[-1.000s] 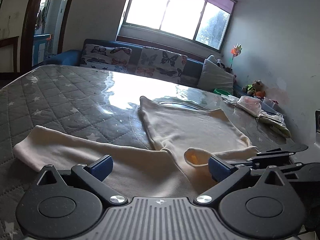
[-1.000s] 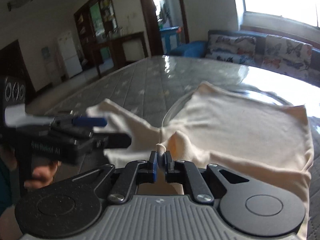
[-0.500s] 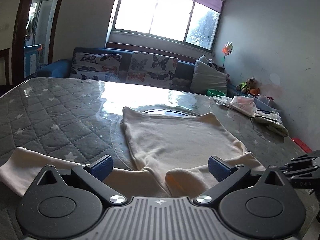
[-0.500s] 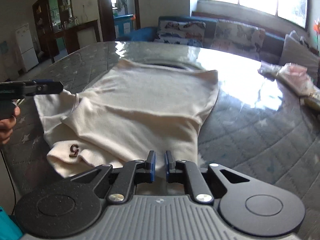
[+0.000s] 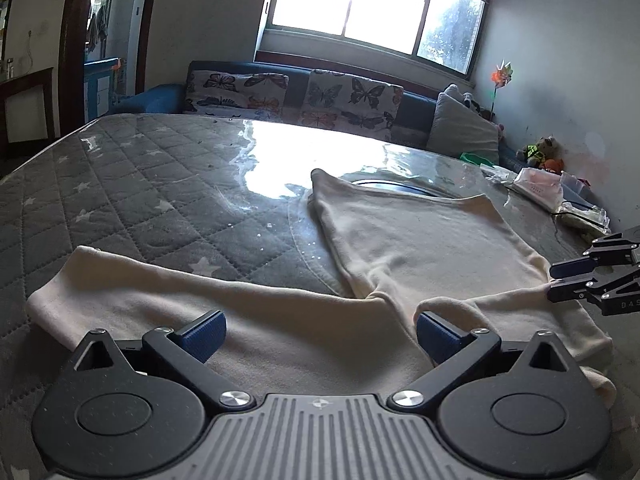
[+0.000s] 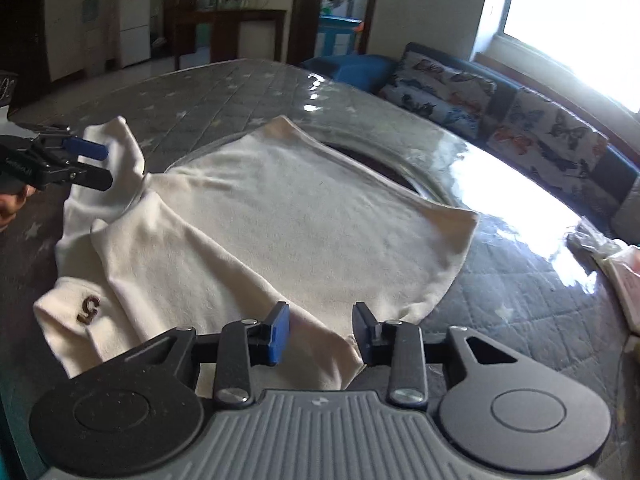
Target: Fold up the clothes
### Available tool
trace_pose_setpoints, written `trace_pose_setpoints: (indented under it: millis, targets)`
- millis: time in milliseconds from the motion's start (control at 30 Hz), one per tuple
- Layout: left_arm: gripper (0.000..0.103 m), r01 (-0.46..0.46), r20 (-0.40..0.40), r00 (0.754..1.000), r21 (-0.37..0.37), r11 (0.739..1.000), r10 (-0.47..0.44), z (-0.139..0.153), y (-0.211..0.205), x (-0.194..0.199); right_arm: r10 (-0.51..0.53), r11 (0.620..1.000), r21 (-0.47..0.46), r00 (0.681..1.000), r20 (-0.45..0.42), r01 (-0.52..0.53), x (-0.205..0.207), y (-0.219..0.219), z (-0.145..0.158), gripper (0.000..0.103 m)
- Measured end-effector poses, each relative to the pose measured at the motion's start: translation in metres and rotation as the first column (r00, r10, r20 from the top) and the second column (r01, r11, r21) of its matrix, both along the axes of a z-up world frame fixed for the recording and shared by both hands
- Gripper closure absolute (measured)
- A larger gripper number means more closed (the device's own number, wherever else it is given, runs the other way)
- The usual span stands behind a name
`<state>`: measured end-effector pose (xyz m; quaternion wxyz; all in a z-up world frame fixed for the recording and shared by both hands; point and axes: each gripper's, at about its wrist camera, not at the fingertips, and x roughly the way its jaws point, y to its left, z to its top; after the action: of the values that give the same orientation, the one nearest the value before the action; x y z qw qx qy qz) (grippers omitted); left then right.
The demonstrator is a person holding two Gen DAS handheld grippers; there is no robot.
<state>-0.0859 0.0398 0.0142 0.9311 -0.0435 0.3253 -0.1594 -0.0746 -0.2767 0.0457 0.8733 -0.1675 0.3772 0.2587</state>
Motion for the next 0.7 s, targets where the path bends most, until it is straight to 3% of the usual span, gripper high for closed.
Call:
trace_pose_setpoints:
  millis: [67,133,167,367,567,700]
  targets:
    - [0.000,-0.008,-0.014,1.000,0.009,1.000,0.008,-0.004,0.000,0.001,0.008,1.000,-0.005,1.000,-0.012,-0.008,0.001,-0.002,-0.002,0.077]
    - [0.000,-0.005,-0.008,1.000,0.019,1.000,0.006,-0.005,0.000,0.001,0.013,1.000,0.002,1.000,-0.015,-0.013,-0.002,-0.006,-0.001,0.097]
    - [0.000,-0.003,-0.007,1.000,0.024,1.000,0.003,-0.005,0.000,0.000,0.015,1.000,0.006,1.000,-0.017,-0.015,-0.003,-0.007,-0.001,0.098]
    - [0.000,0.005,-0.006,1.000,0.048,0.999,-0.005,-0.006,-0.002,0.001,-0.006,1.000,-0.002,1.000,0.030,0.006,-0.015,-0.023,0.013,0.099]
    - [0.001,-0.007,0.003,1.000,0.053,0.999,0.007,0.002,-0.003,0.001,-0.061,0.998,0.019,0.996,0.070,0.060,-0.020,-0.032,0.008,0.096]
    - [0.006,0.065,0.065,0.996,0.012,0.998,-0.066,0.023,-0.009,-0.014,-0.062,0.995,0.087,0.993,0.102,0.053,-0.045,-0.028,0.024,0.095]
